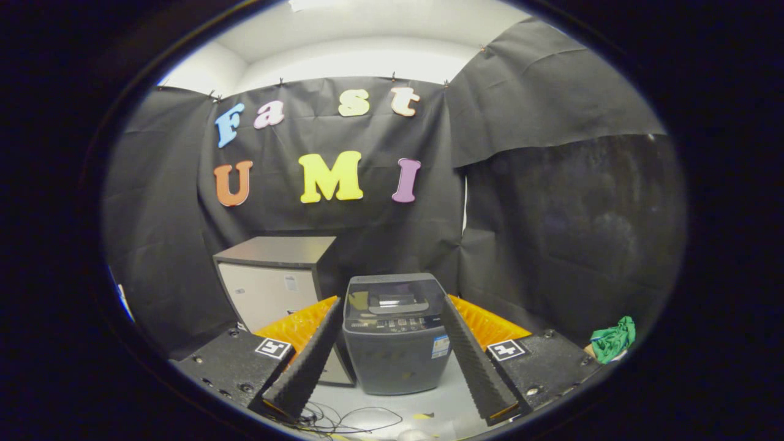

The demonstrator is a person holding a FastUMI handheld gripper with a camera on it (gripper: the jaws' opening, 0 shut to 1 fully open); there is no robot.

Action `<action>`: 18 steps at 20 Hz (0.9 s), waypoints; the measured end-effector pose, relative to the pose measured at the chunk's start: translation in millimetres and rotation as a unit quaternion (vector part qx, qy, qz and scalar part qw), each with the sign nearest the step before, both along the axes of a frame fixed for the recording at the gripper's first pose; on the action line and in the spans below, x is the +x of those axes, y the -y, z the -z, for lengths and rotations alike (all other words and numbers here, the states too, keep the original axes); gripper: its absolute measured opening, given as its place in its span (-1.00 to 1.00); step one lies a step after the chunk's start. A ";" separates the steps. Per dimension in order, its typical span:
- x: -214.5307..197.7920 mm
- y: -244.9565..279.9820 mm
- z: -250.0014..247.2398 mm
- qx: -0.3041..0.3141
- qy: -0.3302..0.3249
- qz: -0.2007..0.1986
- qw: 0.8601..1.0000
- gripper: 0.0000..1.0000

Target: Put the clothes into the washing machine and then close the washing machine lid.

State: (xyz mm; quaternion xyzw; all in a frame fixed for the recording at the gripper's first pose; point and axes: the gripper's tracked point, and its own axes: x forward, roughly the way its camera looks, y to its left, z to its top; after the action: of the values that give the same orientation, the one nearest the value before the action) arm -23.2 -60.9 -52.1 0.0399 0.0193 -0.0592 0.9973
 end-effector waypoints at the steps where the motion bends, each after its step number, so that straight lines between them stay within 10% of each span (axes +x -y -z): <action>1: -0.5 -0.4 2.2 0.001 -0.002 -0.003 1.000 1.00; 18: -5.2 -7.3 8.2 0.001 -0.001 -0.015 1.000 1.00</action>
State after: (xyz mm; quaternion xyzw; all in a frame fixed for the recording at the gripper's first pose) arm -28.3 -53.6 -60.3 0.0410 0.0208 -0.0438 0.9980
